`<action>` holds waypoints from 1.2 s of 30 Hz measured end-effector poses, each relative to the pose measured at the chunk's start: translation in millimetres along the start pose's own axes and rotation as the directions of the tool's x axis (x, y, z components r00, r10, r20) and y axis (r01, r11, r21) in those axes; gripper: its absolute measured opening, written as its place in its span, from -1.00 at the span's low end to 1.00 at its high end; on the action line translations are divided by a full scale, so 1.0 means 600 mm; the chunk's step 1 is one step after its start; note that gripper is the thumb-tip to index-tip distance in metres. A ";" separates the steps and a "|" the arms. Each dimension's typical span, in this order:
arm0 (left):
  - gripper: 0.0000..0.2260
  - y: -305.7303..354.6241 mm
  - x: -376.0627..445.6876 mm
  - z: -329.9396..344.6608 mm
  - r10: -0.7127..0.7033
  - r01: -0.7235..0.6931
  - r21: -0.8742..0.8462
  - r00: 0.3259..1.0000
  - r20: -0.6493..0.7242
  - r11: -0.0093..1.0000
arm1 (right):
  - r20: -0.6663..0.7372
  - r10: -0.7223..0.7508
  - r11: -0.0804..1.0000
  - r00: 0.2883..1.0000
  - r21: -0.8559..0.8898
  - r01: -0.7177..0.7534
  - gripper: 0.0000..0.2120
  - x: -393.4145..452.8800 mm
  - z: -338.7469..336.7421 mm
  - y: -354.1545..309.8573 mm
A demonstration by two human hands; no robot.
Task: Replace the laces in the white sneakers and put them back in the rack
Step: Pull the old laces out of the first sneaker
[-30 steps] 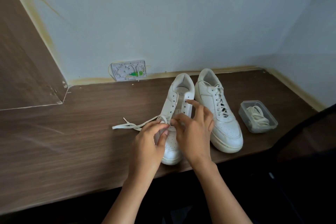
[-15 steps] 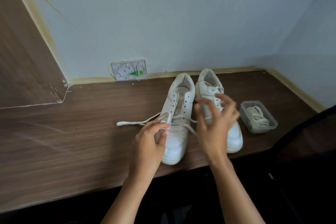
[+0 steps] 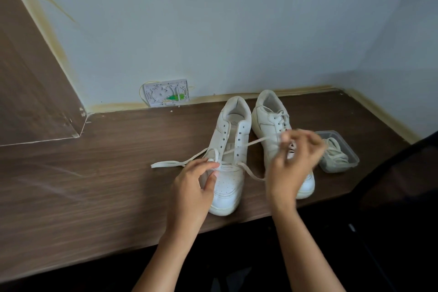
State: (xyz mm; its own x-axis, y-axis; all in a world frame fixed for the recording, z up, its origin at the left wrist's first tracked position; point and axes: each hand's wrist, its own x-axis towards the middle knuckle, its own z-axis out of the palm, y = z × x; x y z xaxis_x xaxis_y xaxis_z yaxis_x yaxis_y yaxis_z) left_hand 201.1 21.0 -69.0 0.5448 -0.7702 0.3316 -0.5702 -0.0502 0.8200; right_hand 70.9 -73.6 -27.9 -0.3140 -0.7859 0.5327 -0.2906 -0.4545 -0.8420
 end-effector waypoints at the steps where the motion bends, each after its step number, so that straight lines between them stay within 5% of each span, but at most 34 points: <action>1: -0.83 -0.001 0.000 0.000 -0.003 0.003 0.001 1.000 -0.001 1.000 | -0.110 0.017 0.999 0.994 0.035 -0.014 -0.89 0.013 -0.008 0.003; 3: -0.83 -0.001 0.001 0.002 -0.003 0.003 0.001 1.000 -0.005 1.000 | -0.230 0.043 0.998 0.972 0.046 -0.034 -0.90 0.032 -0.022 0.013; 5: -0.83 -0.001 0.001 0.002 -0.002 0.002 0.006 1.000 -0.005 1.000 | -0.204 0.058 0.998 0.977 0.001 -0.059 -0.92 0.039 -0.029 0.022; 12: -0.82 -0.002 0.003 0.001 -0.001 0.001 0.018 1.000 0.014 1.000 | 0.130 0.139 0.953 0.982 -0.286 -0.097 -0.62 0.011 -0.018 -0.014; 16: -0.84 0.001 0.001 0.000 0.009 -0.010 0.020 1.000 0.013 1.000 | 0.405 0.263 0.889 0.875 -0.455 -0.056 -0.54 0.014 -0.034 -0.014; 19: -0.87 0.008 -0.003 0.002 0.008 -0.009 0.016 1.000 0.014 1.000 | 0.375 0.187 0.910 0.908 -0.414 -0.017 -0.47 0.021 -0.049 -0.010; 22: -0.67 0.017 -0.010 0.004 -0.013 0.010 0.055 0.998 0.060 0.998 | 0.368 0.149 0.880 0.918 -0.472 0.046 -0.45 0.027 -0.066 -0.007; 28: -0.48 0.030 -0.020 -0.007 0.000 -0.023 0.216 0.994 0.106 0.976 | 0.449 0.423 0.753 0.787 -0.658 -0.029 -0.46 0.029 -0.094 -0.021; 33: -0.42 0.035 -0.023 -0.011 0.002 -0.036 0.254 0.991 0.131 0.966 | 0.392 0.099 0.852 0.915 -0.508 0.126 -0.64 0.015 -0.088 -0.046; 36: -0.46 0.036 -0.020 -0.012 0.007 -0.028 0.214 0.995 0.096 0.976 | 0.568 0.038 0.921 0.822 -0.340 0.192 -0.74 -0.012 -0.063 -0.033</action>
State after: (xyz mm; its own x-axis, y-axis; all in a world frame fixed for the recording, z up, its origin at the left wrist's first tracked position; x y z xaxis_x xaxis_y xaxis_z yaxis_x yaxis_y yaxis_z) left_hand 186.9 33.9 -52.1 0.4792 -0.8278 0.2916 -0.7034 -0.1635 0.6917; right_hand 44.9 -43.1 -11.8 0.2442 -0.9015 0.3573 -0.6351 -0.4271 -0.6436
